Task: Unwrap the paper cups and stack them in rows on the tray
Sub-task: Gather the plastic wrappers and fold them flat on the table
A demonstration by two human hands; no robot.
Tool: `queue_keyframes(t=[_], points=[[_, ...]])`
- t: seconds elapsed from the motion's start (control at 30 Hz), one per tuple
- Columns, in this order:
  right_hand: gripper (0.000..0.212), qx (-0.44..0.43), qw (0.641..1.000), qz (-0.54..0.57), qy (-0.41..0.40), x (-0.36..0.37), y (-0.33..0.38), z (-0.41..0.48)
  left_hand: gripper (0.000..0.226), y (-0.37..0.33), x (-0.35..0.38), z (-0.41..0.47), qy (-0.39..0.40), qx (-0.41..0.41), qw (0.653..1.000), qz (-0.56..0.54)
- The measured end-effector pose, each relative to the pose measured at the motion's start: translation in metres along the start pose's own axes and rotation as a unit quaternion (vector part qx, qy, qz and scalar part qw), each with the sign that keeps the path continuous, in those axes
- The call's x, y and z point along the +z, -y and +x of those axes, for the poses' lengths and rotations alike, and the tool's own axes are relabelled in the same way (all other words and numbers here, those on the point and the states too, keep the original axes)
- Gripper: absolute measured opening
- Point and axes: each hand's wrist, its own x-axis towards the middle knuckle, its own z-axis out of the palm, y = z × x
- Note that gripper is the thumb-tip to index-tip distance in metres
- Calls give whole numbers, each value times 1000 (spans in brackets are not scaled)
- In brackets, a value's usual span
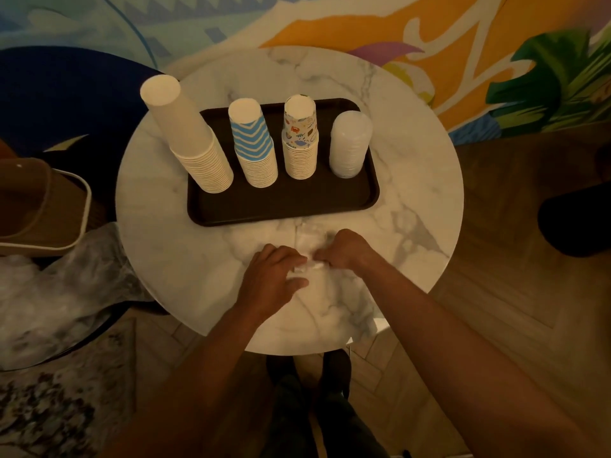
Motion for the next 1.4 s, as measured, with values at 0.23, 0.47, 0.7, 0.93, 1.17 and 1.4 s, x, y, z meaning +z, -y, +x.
queue_keyframes(t=[0.23,0.47,0.7,0.93,1.17,1.4], points=[[55,19,996,36,-75,-5,1,-4,18,5,-6,26,18,22,999,31],[37,-127,961,201,-140,13,-10,-26,30,5,-17,60,135,-78,988,9],[19,-88,966,166,-176,14,-7,-2,39,7,-21,84,137,-144,979,-37],[37,-58,961,155,-223,18,5,16,29,-10,-15,82,30,-273,960,-61],[28,-49,976,125,-174,16,7,12,45,-23,-12,71,-5,-326,941,-87],[16,-64,983,111,-132,7,2,-3,37,-11,-22,65,46,-296,939,-172]])
